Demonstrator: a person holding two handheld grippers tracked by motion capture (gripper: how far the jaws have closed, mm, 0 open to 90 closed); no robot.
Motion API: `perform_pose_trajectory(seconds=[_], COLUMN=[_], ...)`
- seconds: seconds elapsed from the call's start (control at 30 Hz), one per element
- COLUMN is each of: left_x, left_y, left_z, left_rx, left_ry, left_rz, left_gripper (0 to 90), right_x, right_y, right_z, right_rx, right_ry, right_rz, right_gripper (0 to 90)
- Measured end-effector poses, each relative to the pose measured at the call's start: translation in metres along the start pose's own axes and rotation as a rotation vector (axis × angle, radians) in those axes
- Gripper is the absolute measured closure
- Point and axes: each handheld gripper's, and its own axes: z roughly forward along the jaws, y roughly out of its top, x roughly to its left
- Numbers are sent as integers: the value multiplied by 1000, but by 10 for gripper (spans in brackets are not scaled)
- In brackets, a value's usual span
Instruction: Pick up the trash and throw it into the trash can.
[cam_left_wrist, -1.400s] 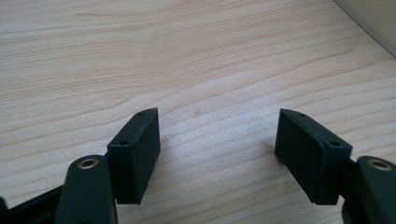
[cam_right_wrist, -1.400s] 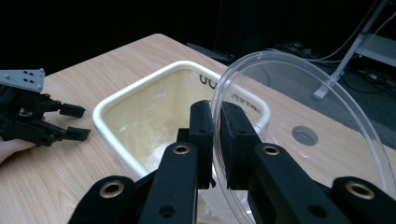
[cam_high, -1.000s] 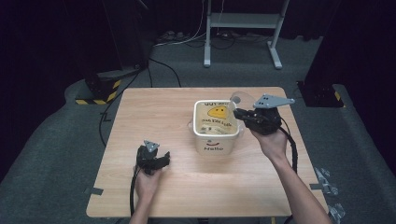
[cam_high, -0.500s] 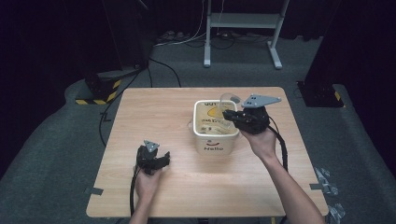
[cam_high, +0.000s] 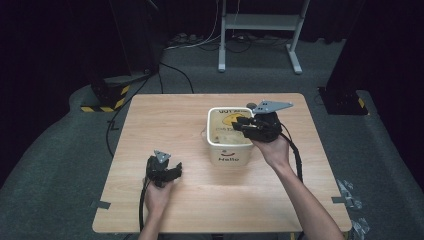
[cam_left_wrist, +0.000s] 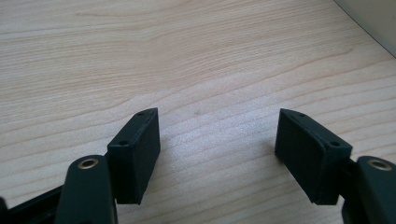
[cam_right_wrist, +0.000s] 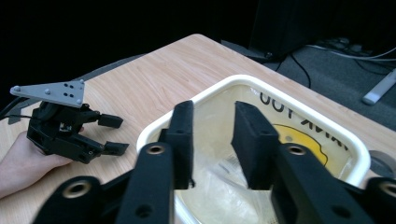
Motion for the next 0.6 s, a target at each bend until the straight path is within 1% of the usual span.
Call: perform_pose_trajectory(seconds=[0.07, 0.13, 0.37, 0.4, 0.43, 0.5, 0.6], left_x=[0, 0, 0, 0, 0, 0, 0], left_y=[0, 0, 0, 0, 0, 0, 0], left_z=[0, 0, 0, 0, 0, 0, 0], left_rx=[0, 0, 0, 0, 0, 1, 0], left_ry=[0, 0, 0, 0, 0, 0, 0], left_rz=[0, 0, 0, 0, 0, 1, 0], left_gripper=[310, 310, 310, 309, 310, 309, 310], right_x=[-1, 0, -2, -3, -3, -5, -9], right_y=[-1, -1, -2, -3, -4, -7, -14], right_z=[1, 1, -4, -5, -6, -6, -9], right_rx=[3, -1, -16, -23, -22, -21, -17], right_ry=[2, 1, -5, -7, -10, -24, -34], right_rz=[3, 2, 9, 13, 24, 23, 41], right_gripper=[623, 603, 587, 586, 585, 579, 574])
